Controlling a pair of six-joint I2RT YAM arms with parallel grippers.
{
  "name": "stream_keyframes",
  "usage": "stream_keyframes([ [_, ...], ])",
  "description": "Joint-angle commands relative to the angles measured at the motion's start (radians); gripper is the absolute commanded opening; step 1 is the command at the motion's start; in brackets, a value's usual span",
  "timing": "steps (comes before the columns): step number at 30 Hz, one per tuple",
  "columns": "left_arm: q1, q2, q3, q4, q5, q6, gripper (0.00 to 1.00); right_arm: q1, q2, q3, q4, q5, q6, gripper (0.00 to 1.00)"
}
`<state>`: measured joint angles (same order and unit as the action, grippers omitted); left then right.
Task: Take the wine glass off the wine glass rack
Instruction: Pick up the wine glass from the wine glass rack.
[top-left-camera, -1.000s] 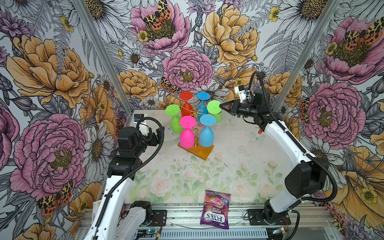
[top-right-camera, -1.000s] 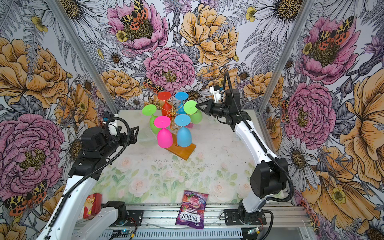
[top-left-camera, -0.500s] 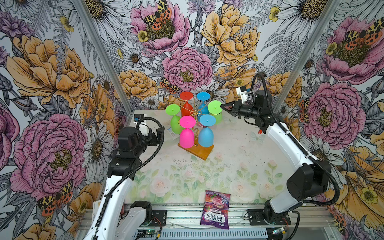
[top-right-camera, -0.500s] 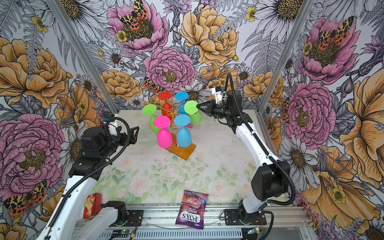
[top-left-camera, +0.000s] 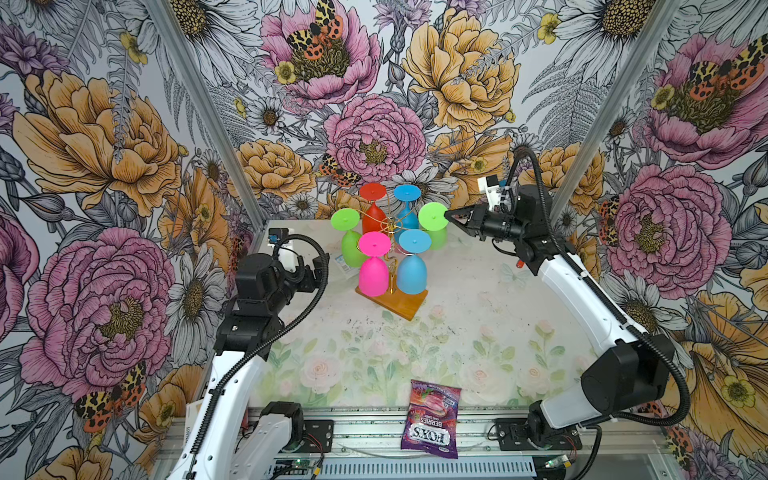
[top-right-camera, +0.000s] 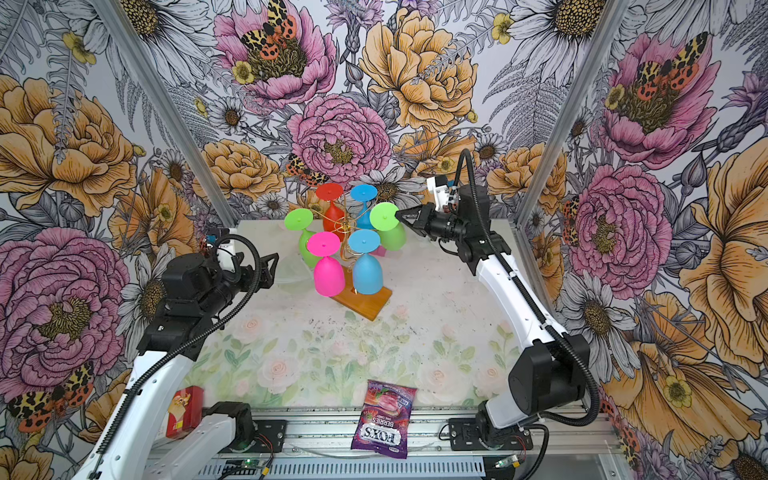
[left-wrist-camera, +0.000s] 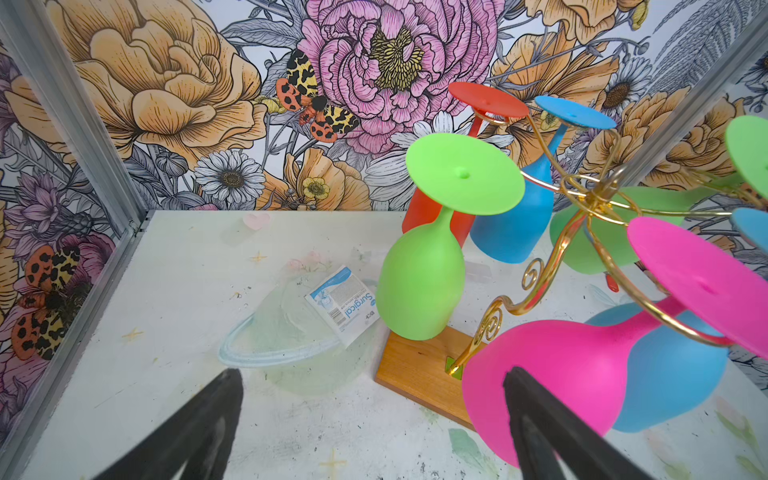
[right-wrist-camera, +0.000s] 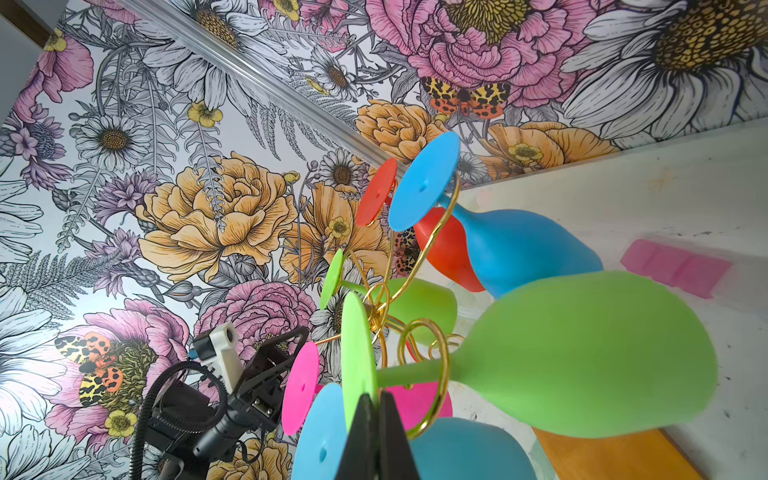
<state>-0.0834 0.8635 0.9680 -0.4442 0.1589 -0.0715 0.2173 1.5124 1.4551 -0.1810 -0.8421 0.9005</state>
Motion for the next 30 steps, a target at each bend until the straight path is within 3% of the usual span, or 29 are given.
stream_keyframes([
  [1, -0.01, -0.014, -0.003, 0.025, 0.027, 0.01, 0.99, 0.005, -0.044, -0.019, 0.026, -0.016, 0.008, 0.0],
  [19, -0.011, -0.011, -0.005, 0.028, 0.029, 0.011, 0.99, 0.026, -0.043, -0.041, 0.058, -0.039, 0.026, 0.0],
  [30, -0.013, -0.012, -0.006, 0.028, 0.03, 0.01, 0.99, 0.031, 0.016, -0.045, 0.258, -0.048, 0.148, 0.0],
])
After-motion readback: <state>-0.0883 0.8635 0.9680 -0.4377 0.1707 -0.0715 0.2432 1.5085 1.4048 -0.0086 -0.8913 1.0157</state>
